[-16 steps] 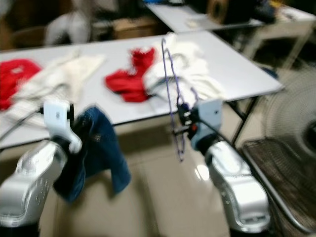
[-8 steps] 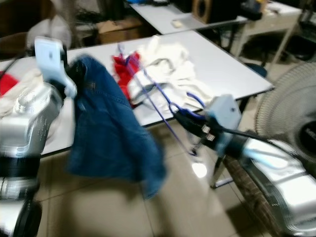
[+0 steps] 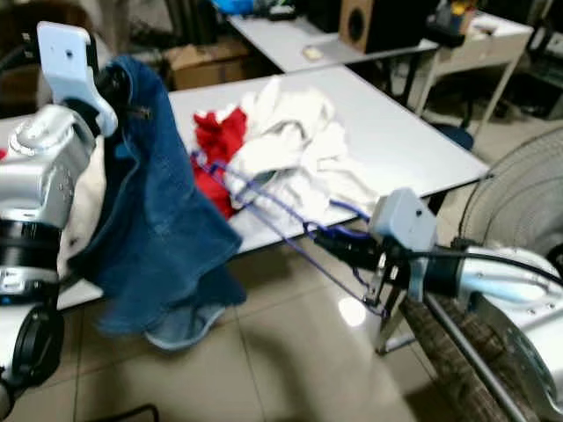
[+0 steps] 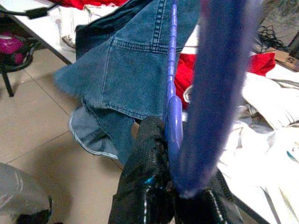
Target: Hang hanger
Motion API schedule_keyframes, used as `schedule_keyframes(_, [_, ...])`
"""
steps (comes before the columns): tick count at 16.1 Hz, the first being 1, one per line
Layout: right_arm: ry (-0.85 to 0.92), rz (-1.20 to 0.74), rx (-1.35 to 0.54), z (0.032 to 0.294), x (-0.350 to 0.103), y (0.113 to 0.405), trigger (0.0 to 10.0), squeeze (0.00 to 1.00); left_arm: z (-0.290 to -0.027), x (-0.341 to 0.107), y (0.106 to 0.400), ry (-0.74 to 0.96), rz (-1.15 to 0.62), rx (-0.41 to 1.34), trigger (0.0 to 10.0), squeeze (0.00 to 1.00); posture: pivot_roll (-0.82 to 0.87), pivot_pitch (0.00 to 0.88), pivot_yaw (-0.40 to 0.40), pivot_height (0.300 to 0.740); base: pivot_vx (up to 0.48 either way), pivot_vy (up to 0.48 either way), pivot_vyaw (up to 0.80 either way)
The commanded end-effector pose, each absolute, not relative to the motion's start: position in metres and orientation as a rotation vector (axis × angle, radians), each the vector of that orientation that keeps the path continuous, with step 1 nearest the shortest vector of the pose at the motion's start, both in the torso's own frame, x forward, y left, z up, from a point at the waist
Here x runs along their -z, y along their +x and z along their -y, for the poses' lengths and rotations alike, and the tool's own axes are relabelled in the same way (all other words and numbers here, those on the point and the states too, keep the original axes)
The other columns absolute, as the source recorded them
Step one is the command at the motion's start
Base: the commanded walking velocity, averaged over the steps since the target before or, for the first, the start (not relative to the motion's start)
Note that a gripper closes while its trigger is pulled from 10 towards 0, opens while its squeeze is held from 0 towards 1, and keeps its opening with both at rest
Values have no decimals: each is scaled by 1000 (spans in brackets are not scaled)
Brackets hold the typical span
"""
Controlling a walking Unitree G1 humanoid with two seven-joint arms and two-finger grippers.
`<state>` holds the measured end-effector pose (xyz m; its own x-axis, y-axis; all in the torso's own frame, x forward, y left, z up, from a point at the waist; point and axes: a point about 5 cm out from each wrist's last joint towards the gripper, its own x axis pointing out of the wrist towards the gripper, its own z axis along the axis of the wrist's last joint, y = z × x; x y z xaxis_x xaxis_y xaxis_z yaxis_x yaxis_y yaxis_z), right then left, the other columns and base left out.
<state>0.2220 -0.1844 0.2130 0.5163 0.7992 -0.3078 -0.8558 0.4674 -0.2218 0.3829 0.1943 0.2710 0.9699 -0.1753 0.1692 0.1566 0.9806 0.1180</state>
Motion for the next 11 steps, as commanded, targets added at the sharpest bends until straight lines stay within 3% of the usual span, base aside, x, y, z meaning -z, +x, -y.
schedule_keyframes(1, [-395, -174, -1048, 184, -214, 224, 10000, 0, -188, -288, 384, 117, 245, 190, 10000, 0, -148, 0, 53, 740, 428, 0, 0])
schedule_keyframes(7, [-431, -180, -1218, 176, -224, 230, 10000, 0, -192, -298, 384, 134, 286, 207, 10000, 0, -134, 0, 23, 740, 428, 0, 0])
schedule_keyframes(11, [-558, -159, -1157, 167, -221, 270, 10000, 0, -171, -333, 369, 57, 446, 405, 10000, 0, -128, 0, 19, 740, 413, 0, 0])
